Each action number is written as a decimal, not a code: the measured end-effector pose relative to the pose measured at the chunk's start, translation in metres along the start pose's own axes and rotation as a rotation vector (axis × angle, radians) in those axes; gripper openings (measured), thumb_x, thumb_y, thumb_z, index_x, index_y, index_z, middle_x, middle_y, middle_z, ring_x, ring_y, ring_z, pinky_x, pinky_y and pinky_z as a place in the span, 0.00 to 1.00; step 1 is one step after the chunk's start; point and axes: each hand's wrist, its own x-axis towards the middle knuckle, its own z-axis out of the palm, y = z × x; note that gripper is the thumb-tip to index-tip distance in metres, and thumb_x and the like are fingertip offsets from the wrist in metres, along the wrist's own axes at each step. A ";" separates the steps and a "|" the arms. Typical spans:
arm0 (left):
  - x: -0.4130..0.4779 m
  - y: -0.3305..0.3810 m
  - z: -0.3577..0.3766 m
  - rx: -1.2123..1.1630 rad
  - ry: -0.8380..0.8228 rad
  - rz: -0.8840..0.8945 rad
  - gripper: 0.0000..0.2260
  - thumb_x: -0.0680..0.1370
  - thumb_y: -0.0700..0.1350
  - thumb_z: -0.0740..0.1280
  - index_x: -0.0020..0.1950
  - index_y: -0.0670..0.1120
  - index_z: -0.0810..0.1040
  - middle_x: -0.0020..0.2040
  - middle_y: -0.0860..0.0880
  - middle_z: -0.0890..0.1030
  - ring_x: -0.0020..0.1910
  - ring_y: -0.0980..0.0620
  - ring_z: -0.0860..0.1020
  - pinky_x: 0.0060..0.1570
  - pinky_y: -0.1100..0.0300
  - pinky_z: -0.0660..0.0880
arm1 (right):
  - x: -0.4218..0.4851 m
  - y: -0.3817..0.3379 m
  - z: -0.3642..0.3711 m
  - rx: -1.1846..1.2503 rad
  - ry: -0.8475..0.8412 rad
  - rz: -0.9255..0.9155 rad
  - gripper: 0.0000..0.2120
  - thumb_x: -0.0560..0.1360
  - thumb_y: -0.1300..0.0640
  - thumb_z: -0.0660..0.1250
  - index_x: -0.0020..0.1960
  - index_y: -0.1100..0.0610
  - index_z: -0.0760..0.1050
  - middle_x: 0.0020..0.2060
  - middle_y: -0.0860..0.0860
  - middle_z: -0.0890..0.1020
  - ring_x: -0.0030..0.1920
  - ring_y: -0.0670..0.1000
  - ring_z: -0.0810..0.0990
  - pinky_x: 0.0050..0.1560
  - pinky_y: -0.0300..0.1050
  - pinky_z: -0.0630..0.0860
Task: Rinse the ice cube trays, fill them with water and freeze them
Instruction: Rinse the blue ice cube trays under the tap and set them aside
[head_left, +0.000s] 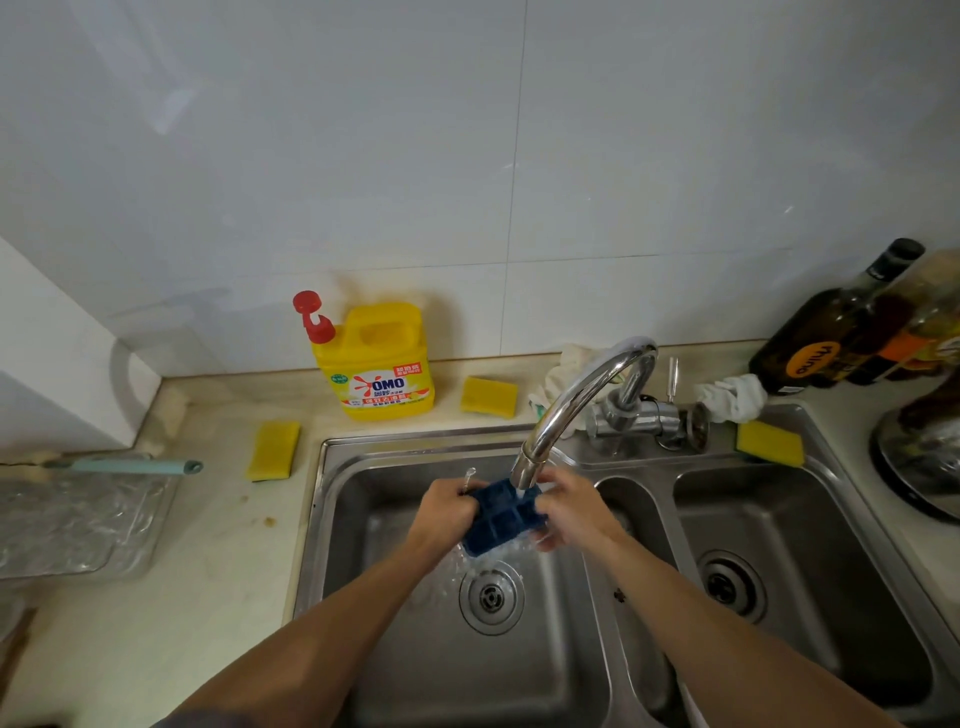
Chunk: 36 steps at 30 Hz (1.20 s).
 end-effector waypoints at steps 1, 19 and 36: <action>0.000 0.000 -0.001 -0.002 -0.018 0.015 0.20 0.73 0.30 0.60 0.46 0.51 0.86 0.37 0.55 0.84 0.39 0.59 0.80 0.36 0.70 0.74 | -0.001 0.000 0.002 -0.104 -0.029 -0.035 0.12 0.77 0.67 0.65 0.58 0.58 0.76 0.45 0.61 0.84 0.35 0.58 0.85 0.36 0.48 0.83; -0.002 -0.002 0.013 -0.447 0.014 -0.058 0.18 0.73 0.25 0.61 0.55 0.44 0.77 0.49 0.43 0.85 0.45 0.46 0.86 0.39 0.57 0.82 | 0.006 0.000 0.005 0.183 0.018 0.074 0.13 0.76 0.68 0.64 0.58 0.58 0.79 0.52 0.61 0.82 0.44 0.65 0.86 0.37 0.55 0.84; -0.004 -0.006 0.023 -0.512 -0.012 -0.202 0.15 0.85 0.54 0.59 0.55 0.48 0.83 0.51 0.46 0.86 0.52 0.48 0.84 0.45 0.56 0.80 | 0.001 0.013 0.019 0.342 0.228 0.175 0.09 0.81 0.48 0.66 0.52 0.54 0.73 0.51 0.58 0.80 0.47 0.57 0.83 0.37 0.47 0.82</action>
